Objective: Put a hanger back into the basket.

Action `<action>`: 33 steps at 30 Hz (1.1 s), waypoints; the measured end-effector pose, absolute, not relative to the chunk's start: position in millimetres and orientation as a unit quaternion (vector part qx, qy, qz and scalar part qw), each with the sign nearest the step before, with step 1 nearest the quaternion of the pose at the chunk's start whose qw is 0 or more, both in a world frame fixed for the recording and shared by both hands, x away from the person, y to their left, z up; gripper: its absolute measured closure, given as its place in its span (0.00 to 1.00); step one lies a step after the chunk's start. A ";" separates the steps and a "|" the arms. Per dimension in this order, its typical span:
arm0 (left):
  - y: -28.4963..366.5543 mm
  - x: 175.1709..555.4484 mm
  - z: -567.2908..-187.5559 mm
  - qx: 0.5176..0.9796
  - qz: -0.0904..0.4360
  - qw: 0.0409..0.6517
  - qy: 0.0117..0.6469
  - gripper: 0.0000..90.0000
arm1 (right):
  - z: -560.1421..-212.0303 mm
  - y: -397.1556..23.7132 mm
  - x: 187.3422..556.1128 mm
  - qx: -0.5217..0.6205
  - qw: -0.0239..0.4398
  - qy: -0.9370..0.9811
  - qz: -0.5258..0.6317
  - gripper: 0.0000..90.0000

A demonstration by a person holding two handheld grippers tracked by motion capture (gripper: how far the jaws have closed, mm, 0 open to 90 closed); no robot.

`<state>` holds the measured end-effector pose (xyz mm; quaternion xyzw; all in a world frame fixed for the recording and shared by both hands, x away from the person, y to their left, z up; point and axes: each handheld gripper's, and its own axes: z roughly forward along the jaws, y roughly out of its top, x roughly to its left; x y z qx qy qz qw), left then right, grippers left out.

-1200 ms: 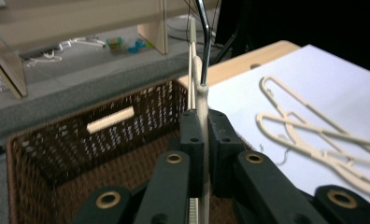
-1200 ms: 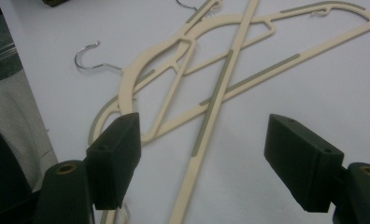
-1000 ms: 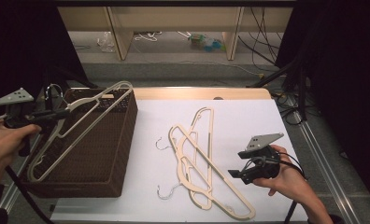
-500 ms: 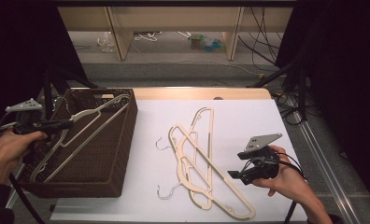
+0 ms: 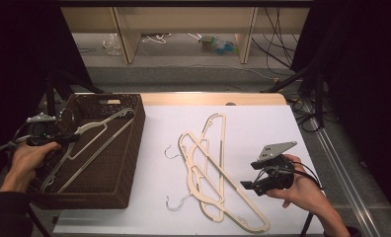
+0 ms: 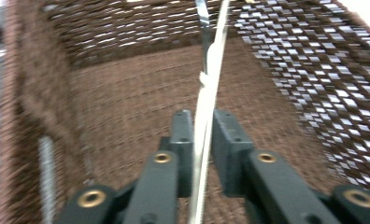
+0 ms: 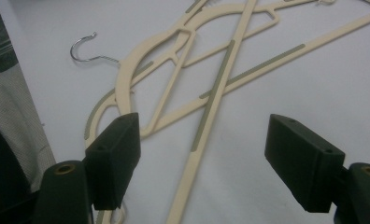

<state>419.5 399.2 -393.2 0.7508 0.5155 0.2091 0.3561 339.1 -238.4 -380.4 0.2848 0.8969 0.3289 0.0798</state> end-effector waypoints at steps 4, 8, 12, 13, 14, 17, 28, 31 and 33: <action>409.0 420.2 -396.1 0.742 0.227 0.355 0.522 0.73 | -380.5 -238.3 339.1 0.285 0.079 0.897 0.329 0.31; 408.4 416.0 -394.5 0.714 0.232 0.363 0.551 0.62 | -380.0 -238.4 337.9 0.291 0.072 0.896 0.327 0.31; 409.2 409.4 -388.0 0.702 0.241 0.353 0.570 0.54 | -380.5 -238.9 338.7 0.290 0.076 0.896 0.327 0.31; 409.5 408.6 -386.5 0.699 0.242 0.357 0.570 0.53 | -380.7 -238.7 338.7 0.289 0.077 0.896 0.328 0.31; 408.3 406.3 -384.6 0.692 0.246 0.354 0.579 0.52 | -381.2 -238.5 339.5 0.284 0.081 0.897 0.330 0.31; 401.3 398.4 -376.6 0.672 0.254 0.369 0.590 0.49 | -382.0 -236.5 339.0 0.280 0.078 0.899 0.328 0.30; 327.0 327.8 -332.9 0.702 0.257 0.451 0.487 0.36 | -398.6 -220.4 327.4 0.272 0.070 0.905 0.321 0.30; 306.9 315.7 -336.0 0.721 0.250 0.454 0.461 0.34 | -403.5 -215.7 322.0 0.268 0.067 0.908 0.315 0.30; 285.4 305.3 -341.6 0.731 0.235 0.461 0.445 0.34 | -408.9 -211.1 316.2 0.265 0.067 0.909 0.315 0.30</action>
